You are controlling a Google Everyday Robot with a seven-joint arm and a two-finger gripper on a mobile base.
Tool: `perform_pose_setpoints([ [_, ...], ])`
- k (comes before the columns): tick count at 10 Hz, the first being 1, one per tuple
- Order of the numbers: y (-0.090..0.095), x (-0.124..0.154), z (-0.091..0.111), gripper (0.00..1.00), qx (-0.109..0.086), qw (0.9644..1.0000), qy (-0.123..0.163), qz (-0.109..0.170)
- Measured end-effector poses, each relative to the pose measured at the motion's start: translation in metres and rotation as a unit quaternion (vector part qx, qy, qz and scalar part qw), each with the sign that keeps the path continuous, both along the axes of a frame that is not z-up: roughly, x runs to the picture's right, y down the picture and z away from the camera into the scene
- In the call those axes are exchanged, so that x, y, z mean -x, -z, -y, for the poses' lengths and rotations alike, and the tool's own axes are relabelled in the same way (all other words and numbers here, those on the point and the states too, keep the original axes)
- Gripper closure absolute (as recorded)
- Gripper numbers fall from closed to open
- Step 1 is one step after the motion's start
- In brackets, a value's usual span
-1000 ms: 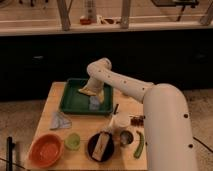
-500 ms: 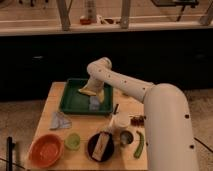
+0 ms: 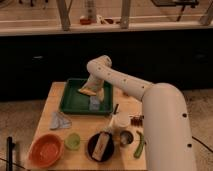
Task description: Place sponge in tray
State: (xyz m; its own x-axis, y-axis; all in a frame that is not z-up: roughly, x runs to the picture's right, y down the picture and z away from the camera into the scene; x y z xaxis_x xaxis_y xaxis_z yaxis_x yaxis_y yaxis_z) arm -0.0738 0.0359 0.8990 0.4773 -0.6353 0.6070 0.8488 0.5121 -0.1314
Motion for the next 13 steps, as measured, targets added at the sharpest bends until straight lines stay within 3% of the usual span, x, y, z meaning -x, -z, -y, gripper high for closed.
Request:
perform_pose_setpoints([
  [13,0.0007,0.0003,0.0052,0.20,0.007,1.0000,0.005,-0.002],
])
